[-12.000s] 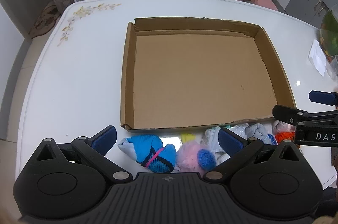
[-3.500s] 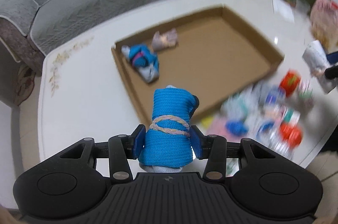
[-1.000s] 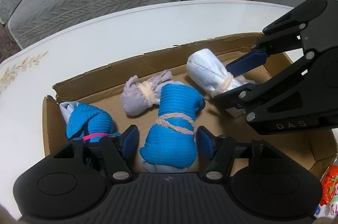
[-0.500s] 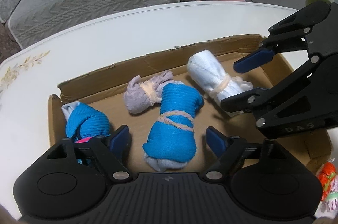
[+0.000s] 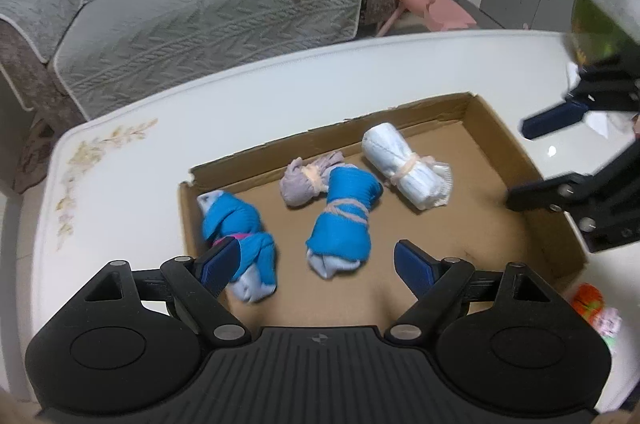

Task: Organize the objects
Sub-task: 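Move both grippers back over the sock pile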

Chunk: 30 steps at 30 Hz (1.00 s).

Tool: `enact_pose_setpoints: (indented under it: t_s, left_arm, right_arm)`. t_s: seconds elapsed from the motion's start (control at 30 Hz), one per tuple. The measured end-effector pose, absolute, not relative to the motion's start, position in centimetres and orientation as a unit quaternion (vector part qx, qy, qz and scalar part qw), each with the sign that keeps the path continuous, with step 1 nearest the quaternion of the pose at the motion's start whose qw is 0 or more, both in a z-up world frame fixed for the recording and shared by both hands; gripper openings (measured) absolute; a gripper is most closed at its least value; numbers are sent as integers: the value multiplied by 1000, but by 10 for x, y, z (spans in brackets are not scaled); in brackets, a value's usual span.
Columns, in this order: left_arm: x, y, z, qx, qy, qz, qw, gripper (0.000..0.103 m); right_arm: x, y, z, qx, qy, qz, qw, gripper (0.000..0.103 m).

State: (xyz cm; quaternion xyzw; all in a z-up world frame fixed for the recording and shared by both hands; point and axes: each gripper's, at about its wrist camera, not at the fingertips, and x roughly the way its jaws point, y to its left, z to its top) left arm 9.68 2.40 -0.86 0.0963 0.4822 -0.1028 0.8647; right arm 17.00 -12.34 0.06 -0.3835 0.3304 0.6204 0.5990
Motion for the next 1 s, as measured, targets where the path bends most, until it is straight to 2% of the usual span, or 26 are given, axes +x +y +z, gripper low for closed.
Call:
enact_pose_setpoints:
  t_s: [0.13, 0.33, 0.57, 0.8, 1.0]
  left_arm:
    - [64, 33, 15, 96, 477, -95, 868, 92]
    - [-8, 49, 20, 103, 496, -82, 858, 97]
    - [-61, 61, -29, 132, 555, -61, 819, 98]
    - [-66, 50, -57, 158, 559, -71, 811, 98]
    - [-65, 40, -78, 186, 563, -71, 802, 97]
  right_arm:
    - [164, -164, 18, -356, 341, 608, 622, 64]
    - [149, -225, 17, -317, 359, 592, 648, 69]
    - [139, -276, -19, -292, 416, 550, 663, 69]
    - [141, -283, -60, -296, 475, 490, 668, 65]
    - [135, -277, -70, -300, 486, 480, 666, 64]
